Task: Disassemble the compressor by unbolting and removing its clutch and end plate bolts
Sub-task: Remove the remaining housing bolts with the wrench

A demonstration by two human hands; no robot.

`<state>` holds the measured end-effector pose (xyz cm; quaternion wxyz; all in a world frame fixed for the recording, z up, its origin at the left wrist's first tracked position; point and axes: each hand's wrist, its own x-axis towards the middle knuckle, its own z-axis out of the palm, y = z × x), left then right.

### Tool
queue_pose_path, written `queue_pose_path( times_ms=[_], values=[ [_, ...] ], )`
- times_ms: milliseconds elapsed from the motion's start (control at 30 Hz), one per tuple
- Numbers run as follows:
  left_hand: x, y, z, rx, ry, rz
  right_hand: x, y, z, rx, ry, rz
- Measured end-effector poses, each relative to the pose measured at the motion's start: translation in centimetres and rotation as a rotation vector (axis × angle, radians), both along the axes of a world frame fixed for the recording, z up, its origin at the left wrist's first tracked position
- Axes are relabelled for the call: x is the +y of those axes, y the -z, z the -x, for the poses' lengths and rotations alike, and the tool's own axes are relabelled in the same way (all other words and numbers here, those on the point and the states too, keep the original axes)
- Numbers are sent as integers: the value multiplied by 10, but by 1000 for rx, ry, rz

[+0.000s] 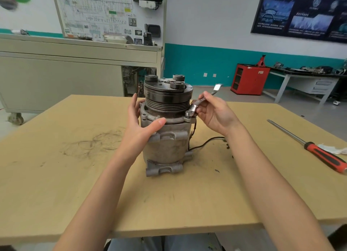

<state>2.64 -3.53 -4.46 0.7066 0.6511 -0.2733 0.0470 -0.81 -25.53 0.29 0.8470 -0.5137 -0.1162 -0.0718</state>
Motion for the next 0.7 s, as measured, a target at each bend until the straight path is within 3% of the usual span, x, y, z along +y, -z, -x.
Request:
queue_pose_path(
  times_ms=[133, 233, 300, 433, 533, 633, 700],
  values=[
    [1, 0, 0, -5, 5, -4, 4, 4, -3, 39, 30, -89],
    [1, 0, 0, 0, 0, -7, 9, 1, 10, -39, 242, -172],
    [0, 0, 0, 4, -2, -9, 14, -4, 26, -142, 437, -98],
    [0, 1, 0, 4, -10, -20, 35, -18, 58, -400, 811, 400],
    [0, 1, 1, -9, -13, -29, 56, -22, 66, -709, 1056, 846],
    [-1, 1, 2, -21, -19, -16, 72, -19, 68, -910, 1187, 1216],
    [-1, 2, 0, -34, -21, -8, 78, -16, 70, -983, 1231, 1354]
  ],
)
